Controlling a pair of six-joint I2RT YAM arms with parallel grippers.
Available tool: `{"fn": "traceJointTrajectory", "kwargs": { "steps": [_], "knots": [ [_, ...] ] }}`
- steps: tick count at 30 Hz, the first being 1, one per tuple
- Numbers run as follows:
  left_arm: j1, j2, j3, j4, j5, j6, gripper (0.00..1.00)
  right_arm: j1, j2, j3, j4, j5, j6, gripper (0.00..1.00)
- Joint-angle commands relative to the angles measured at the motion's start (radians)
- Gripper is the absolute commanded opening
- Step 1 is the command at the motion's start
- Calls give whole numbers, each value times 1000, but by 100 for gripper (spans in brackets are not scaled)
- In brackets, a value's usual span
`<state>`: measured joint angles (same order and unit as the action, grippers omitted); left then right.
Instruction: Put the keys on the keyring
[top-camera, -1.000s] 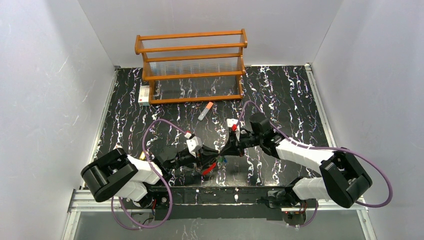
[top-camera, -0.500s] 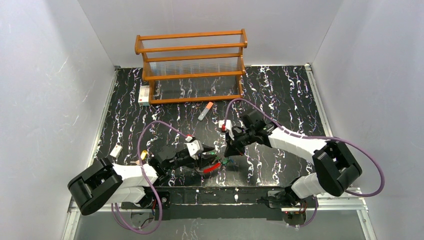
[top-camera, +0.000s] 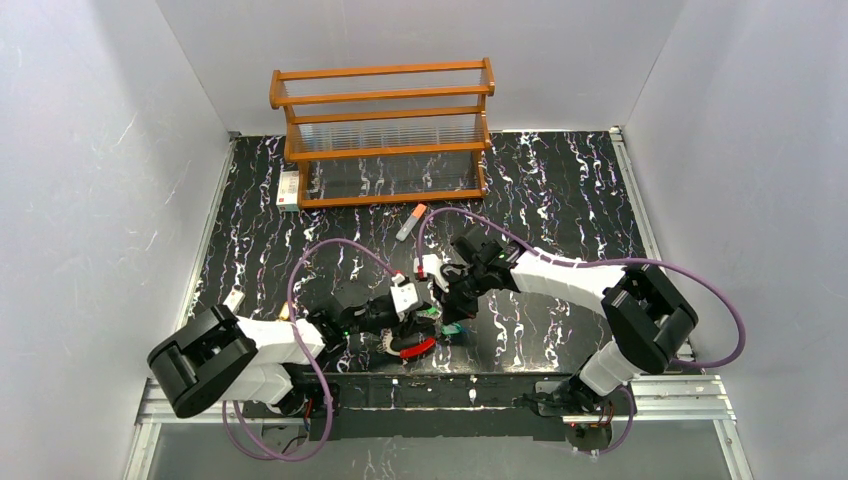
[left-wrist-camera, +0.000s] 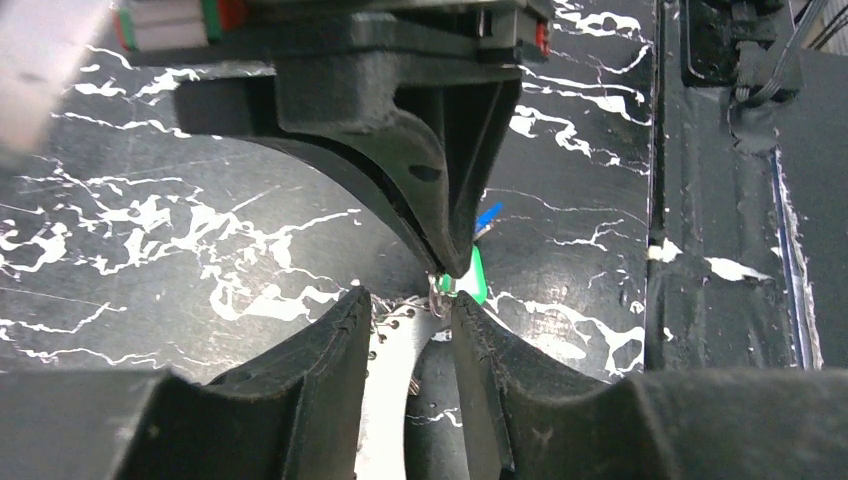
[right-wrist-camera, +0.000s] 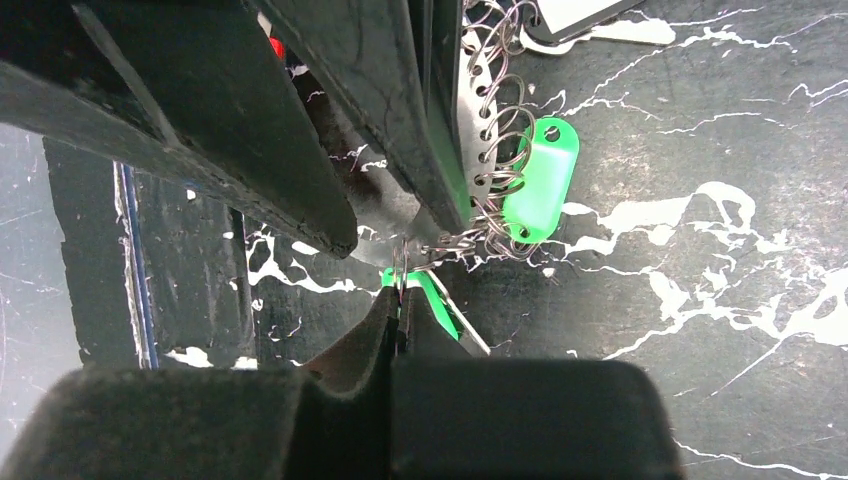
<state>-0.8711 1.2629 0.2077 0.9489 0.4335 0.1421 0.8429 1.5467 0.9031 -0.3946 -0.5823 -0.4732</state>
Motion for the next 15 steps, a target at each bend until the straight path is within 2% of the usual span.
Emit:
{"fn": "traceJointTrajectory", "kwargs": {
  "steps": [1,6,15],
  "knots": [
    [-3,24,31,-19,54,12,34,0,-30,6,46,-37,27,1],
    [-5,53,42,-19,70,6,33,-1,-46,-6,87,-77,50,1],
    [-5,107,78,-19,78,10,18,1,-38,-3,86,-83,50,1]
  ]
}}
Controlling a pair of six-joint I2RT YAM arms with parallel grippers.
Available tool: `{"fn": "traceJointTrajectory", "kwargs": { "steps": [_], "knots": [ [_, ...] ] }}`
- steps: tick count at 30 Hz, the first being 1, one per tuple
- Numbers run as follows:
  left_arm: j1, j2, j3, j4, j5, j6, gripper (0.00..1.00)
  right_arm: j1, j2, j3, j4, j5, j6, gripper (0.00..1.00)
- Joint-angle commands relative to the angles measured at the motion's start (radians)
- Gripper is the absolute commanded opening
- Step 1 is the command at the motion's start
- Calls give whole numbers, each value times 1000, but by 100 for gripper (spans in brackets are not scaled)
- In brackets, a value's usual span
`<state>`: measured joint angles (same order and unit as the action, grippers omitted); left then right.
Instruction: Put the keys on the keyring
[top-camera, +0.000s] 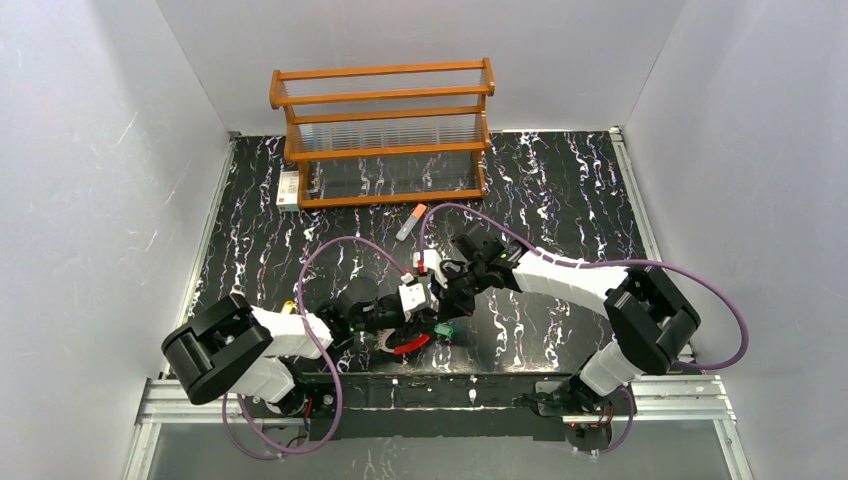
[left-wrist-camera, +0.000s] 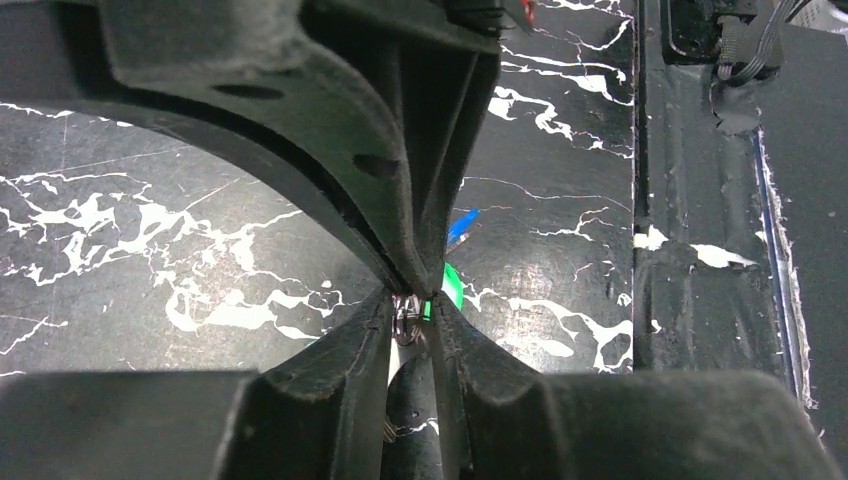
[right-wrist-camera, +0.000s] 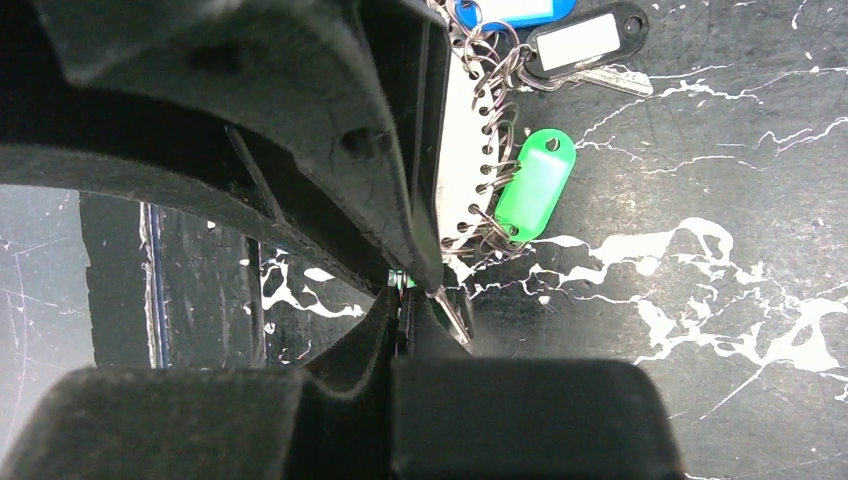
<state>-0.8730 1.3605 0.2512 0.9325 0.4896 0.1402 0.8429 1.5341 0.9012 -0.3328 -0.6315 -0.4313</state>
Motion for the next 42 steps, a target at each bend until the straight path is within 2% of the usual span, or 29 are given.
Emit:
{"fn": "traceJointTrajectory", "kwargs": {
  "steps": [1,10,18,20,21,24,29,36,42],
  "knots": [
    [-4,12,38,-2,25,14,16,1,-23,0,22,-30,7,1],
    [-4,-3,26,-7,25,22,0,-1,-18,4,8,-19,-4,1],
    [-5,-54,9,-17,-37,12,0,-3,-26,-10,45,-27,5,2],
    [-4,-66,4,-17,-61,1,0,-20,-47,-32,87,-41,20,10],
    [-5,-71,2,-16,-72,-5,0,-32,-58,-51,111,-54,34,22],
    [-4,-86,-2,-15,-109,-36,0,-84,-101,-98,196,-111,69,39],
    [-4,-106,-16,16,-169,-99,0,-140,-189,-193,338,-219,107,56],
    [-4,-119,-58,149,-158,-130,0,-175,-255,-289,528,-296,186,57],
    [-4,-132,-93,249,-132,-133,0,-185,-253,-301,573,-333,193,49]
  ]
}}
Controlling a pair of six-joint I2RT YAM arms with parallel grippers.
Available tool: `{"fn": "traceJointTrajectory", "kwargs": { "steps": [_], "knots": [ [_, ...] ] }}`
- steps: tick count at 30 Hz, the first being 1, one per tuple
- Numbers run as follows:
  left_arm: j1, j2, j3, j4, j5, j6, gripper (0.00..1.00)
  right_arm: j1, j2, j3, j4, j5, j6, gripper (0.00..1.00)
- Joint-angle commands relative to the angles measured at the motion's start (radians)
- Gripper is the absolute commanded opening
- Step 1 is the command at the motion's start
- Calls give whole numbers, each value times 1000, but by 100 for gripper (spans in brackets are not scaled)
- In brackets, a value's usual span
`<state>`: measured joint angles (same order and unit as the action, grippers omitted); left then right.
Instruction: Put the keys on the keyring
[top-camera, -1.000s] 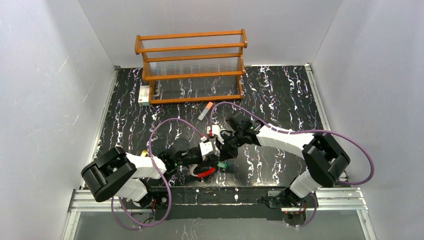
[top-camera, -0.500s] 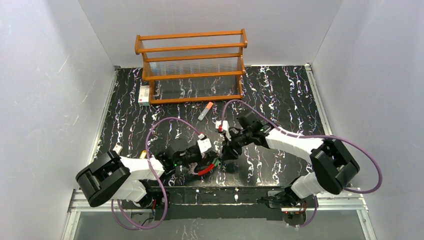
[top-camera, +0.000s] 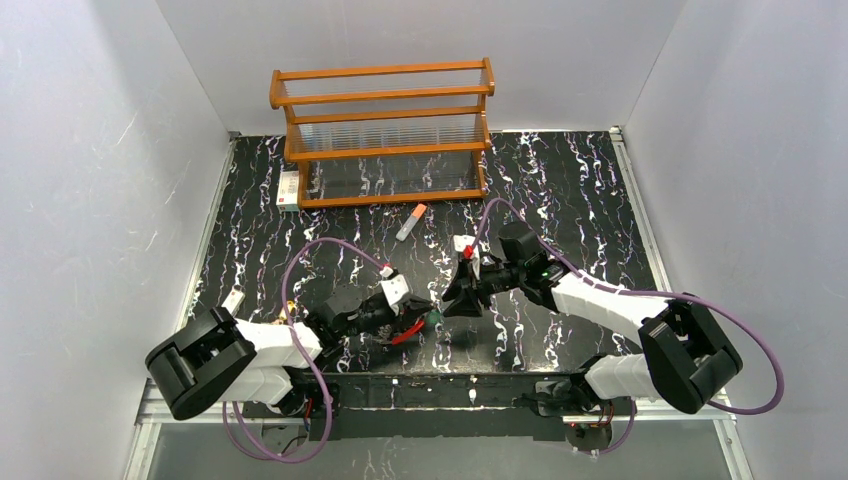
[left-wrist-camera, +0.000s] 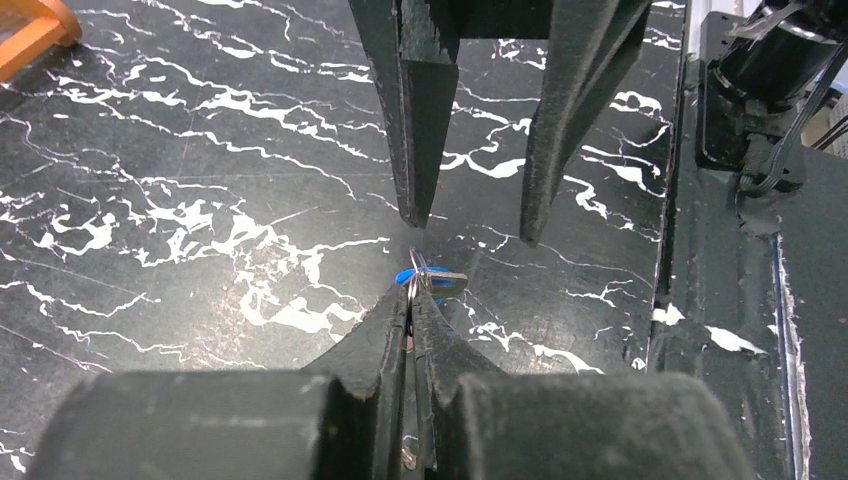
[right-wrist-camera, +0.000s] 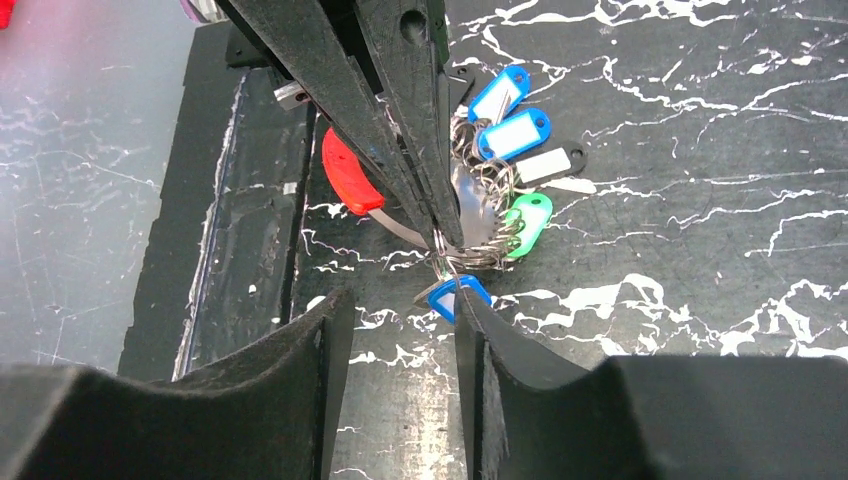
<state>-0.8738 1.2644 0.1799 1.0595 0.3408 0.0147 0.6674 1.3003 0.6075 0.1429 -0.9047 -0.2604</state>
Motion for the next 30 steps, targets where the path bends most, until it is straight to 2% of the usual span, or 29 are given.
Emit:
{"fn": "traceJointTrajectory", "kwargs": {
  "steps": [1,14,19,23,25,30],
  "knots": [
    [-4,-36,-25,128,17,-7,0,-11,-16,-8,101,-62,24,48],
    [-4,-45,-35,136,40,-7,0,-12,55,35,142,-92,47,45],
    [-4,-43,-34,135,43,-8,0,-12,70,39,142,-104,47,30],
    [-4,-40,-35,135,47,-7,0,-14,74,34,129,-87,47,6],
    [-4,-42,-37,135,44,-8,0,-14,74,31,121,-81,47,2],
    [-4,-48,-39,135,42,-38,0,-15,74,12,116,-77,44,1]
  ]
}}
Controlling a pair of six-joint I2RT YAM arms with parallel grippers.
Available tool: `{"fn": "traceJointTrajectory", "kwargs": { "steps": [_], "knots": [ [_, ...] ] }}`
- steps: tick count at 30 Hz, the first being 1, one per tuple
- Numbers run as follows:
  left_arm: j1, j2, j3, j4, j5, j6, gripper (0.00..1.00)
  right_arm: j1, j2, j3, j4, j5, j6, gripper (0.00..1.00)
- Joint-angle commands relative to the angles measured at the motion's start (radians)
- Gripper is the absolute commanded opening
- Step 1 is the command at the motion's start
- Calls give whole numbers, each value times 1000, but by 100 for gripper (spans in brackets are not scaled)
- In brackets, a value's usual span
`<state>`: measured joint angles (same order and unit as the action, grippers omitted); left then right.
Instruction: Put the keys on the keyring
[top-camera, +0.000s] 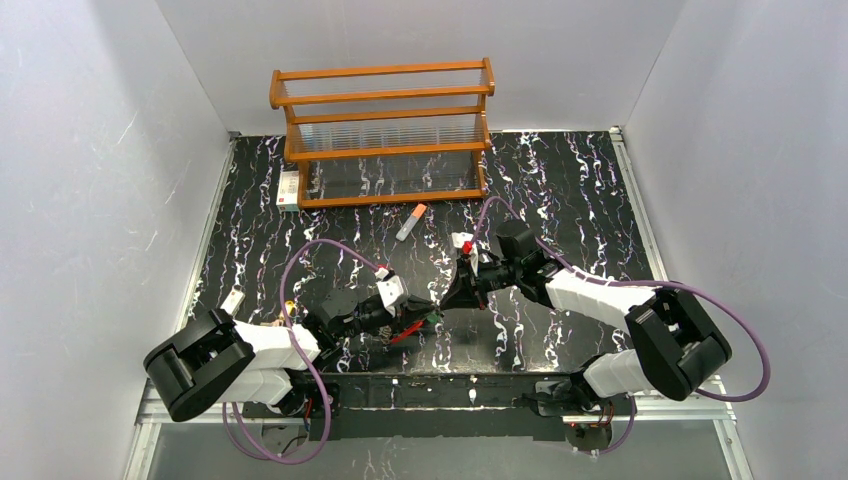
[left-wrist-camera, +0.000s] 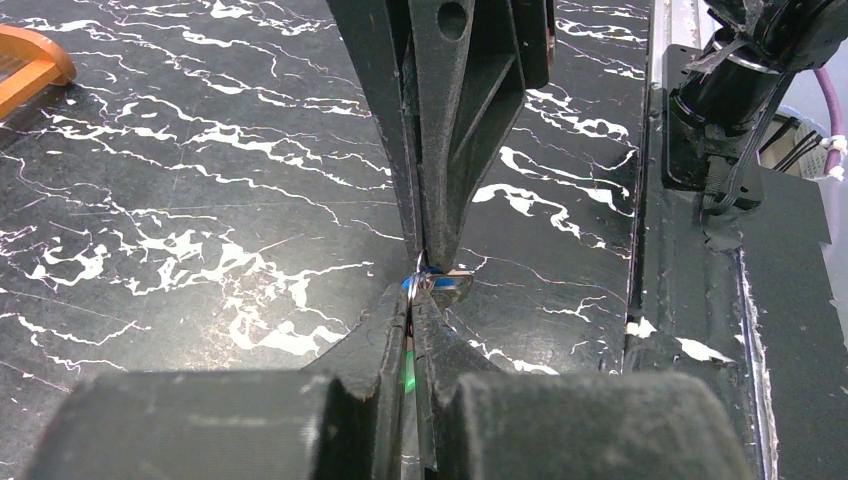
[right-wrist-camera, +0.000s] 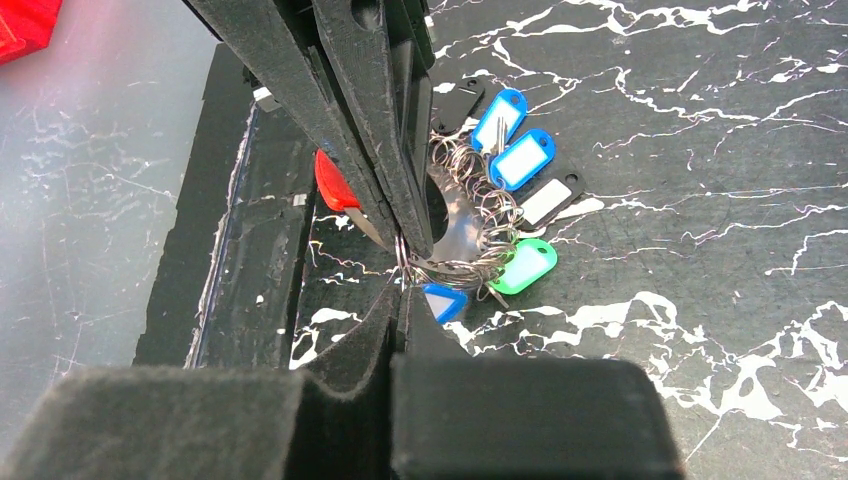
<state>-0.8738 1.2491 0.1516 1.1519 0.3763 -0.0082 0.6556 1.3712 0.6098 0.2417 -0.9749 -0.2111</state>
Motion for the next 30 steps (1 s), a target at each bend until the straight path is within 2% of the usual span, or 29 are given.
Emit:
{"fn": "traceJointTrajectory", "kwargs": {
  "steps": [1,21,30],
  "knots": [
    [-4,-35,-12,43,5,-13,0,-4,4,7,16,-7,-5,1],
    [-4,-55,-18,51,-14,-12,0,-4,112,28,-52,-19,-31,1],
    [-4,-49,-20,67,-15,-18,0,1,170,46,-1,-63,8,1]
  ]
}}
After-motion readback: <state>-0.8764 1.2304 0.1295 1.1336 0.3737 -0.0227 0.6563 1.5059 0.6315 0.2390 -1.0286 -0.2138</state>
